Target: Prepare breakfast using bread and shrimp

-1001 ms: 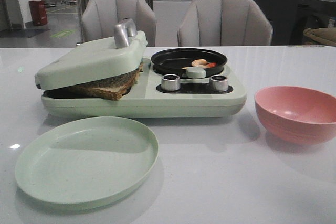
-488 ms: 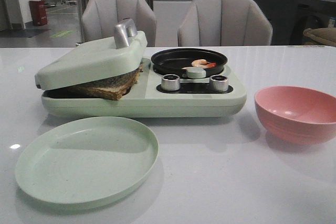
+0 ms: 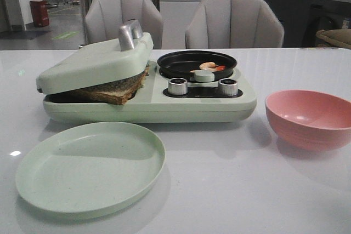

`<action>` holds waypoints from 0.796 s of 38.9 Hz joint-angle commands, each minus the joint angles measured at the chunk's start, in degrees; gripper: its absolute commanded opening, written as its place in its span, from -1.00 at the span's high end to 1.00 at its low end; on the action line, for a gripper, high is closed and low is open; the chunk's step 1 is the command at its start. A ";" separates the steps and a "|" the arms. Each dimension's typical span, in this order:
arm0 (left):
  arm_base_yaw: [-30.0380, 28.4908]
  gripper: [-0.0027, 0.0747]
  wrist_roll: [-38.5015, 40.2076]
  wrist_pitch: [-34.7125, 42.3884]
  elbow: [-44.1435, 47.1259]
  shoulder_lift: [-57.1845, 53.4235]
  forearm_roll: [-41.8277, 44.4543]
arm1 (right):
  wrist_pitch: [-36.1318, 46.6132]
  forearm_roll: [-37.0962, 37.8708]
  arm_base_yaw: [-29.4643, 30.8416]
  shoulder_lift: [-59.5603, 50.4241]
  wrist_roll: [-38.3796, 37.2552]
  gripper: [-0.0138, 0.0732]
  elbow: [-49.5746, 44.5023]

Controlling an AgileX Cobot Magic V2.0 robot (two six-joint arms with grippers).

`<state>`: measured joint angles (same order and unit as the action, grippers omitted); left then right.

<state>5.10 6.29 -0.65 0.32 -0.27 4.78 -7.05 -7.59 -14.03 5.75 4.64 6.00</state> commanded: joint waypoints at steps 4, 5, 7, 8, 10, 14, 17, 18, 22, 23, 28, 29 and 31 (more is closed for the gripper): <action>0.10 0.64 0.67 4.74 1.24 -1.01 -0.07 | 7.05 4.56 6.64 -3.33 -3.78 0.30 -0.97; 0.10 0.64 0.67 4.74 1.24 -1.01 -0.07 | 7.77 5.67 7.14 -4.35 -4.64 0.30 -1.65; 0.10 0.64 0.67 4.74 1.24 -1.01 -0.07 | 8.04 7.59 7.41 -5.84 -5.68 0.30 -2.61; 0.10 0.64 0.67 4.74 1.24 -1.01 -0.07 | 8.04 7.59 7.41 -6.49 -5.90 0.30 -3.02; 0.10 0.64 0.67 4.74 1.24 -1.01 -0.07 | 8.18 8.01 7.46 -7.73 -6.01 0.30 -3.92; 0.10 0.64 0.67 4.74 1.24 -1.01 -0.07 | 9.36 7.94 7.60 -7.53 -6.23 0.30 -5.11; 0.10 0.64 0.67 4.74 1.24 -0.88 -0.07 | 9.91 7.94 7.60 -7.53 -6.57 0.30 -5.76; 0.10 0.64 0.67 4.74 1.24 -0.88 -0.07 | 10.42 7.94 7.60 -7.53 -6.57 0.30 -6.10; 0.10 0.64 0.67 4.74 1.24 -0.88 -0.07 | 11.89 7.94 7.60 -7.53 -6.57 0.30 -6.58; 0.10 0.64 0.67 4.74 1.24 -0.88 -0.07 | 12.18 7.94 7.60 -7.53 -6.57 0.30 -6.58; 0.10 0.64 0.67 4.74 1.24 -0.88 -0.07 | 12.34 7.94 7.60 -7.53 -6.62 0.30 -6.58; 0.10 0.64 0.67 4.74 1.24 -0.88 -0.07 | 12.34 7.94 7.60 -7.53 -6.62 0.30 -6.58; 0.10 0.64 0.67 4.74 1.24 -0.88 -0.07 | 12.40 7.94 7.60 -7.53 -6.62 0.30 -6.58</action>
<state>5.10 6.29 -0.59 0.32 -0.27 4.78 0.00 -0.54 -6.76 -0.61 -2.10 -1.50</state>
